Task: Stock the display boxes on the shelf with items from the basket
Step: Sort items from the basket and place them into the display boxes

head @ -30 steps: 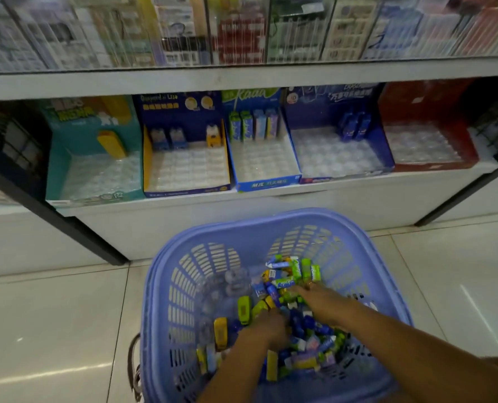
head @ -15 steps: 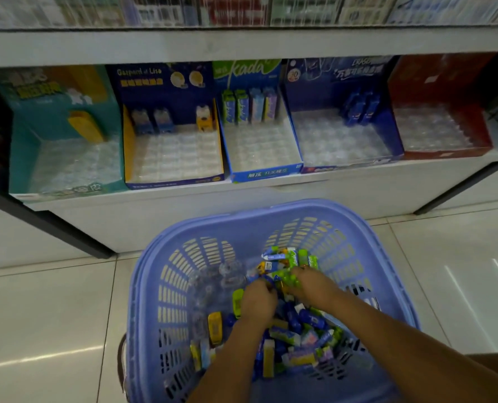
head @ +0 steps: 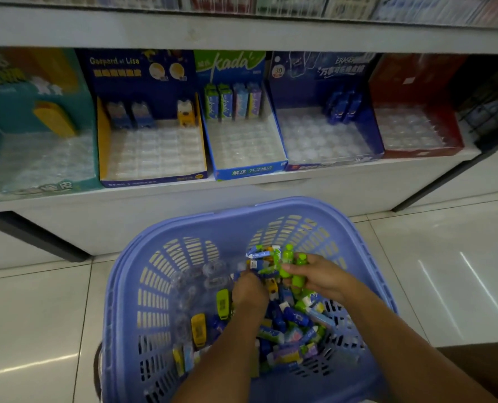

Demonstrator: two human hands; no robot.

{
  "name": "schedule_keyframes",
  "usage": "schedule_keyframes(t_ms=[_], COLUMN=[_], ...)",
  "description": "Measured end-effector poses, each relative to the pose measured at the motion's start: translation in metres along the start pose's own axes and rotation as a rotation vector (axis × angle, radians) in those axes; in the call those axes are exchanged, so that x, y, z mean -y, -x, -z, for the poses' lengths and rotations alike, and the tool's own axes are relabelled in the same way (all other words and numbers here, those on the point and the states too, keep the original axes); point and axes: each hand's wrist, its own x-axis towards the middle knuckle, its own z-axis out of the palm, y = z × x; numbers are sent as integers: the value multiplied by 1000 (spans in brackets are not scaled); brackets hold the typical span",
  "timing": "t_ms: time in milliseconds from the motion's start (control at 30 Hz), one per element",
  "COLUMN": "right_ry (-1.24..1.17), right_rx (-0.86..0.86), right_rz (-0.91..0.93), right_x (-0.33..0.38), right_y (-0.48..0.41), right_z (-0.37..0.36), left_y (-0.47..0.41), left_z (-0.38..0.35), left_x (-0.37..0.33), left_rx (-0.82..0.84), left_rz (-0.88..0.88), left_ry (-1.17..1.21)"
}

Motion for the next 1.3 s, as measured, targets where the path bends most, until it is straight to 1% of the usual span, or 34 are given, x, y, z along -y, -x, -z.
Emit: schedule_keyframes(t_ms=[33, 67, 133, 167, 233, 267, 333, 367, 500, 567, 667, 733, 800, 867, 933, 1000, 1033, 1100, 1200, 1300], right_ry=[-35, -53, -76, -87, -66, -30, 56, 93, 152, 230, 367, 408, 431, 445, 387, 182, 55, -132, -228, -246], right_rx=[15, 27, 58, 75, 102, 114, 132, 135, 130, 119, 57, 36, 15, -64, -203, -307, -328, -328, -242, -153], right_rz=[-6, -6, 7, 17, 53, 82, 144, 173, 312, 417, 532, 586, 653, 720, 784, 869, 900, 916, 905, 884], right_x=[3, 6, 14, 19, 30, 36, 49, 56, 81, 93, 110, 118, 123, 127, 130, 134, 136, 139, 141, 143], right_y=[2, 4, 8, 11, 18, 23, 34, 39, 63, 76, 92, 98, 102, 102, 98, 95, 93, 91, 89, 88], right_z=[2, 4, 9, 12, 18, 21, 26, 28, 30, 29, 29, 29, 27, 26, 24, 26, 28, 34, 37, 36], left_y=[-2, -1, 3, 5, 15, 21, 35, 42, 69, 82, 100, 109, 116, 119, 118, 117, 115, 114, 116, 118], left_z=[0, 2, 13, 19, 40, 52, 80, 95, 148, 163, 177, 185, 192, 195, 195, 194, 193, 190, 184, 176], left_x=[1, 3, 1, -1, -10, -17, -31, -38, -63, -72, -81, -84, -85, -88, -92, -95, -96, -100, -110, -121], left_rx=[11, 29, 98, 153, 333, 424, 531, 546, 481, 434, 351, 347, 364, 338, 262, 233, 244, 305, 387, 338], left_rz=[3, 24, 93, 109, 143, 151, 103, 49, -253, -351, -416, -461, -523, -532, -472, -405, -382, -359, -389, -450], left_ry=[13, 103, 408, 503, 704, 846, 1078, 1131, 1156, 1145, 1157, 1165, 1117, 1105, 1192, 1314, 1354, 1414, 1559, 1644])
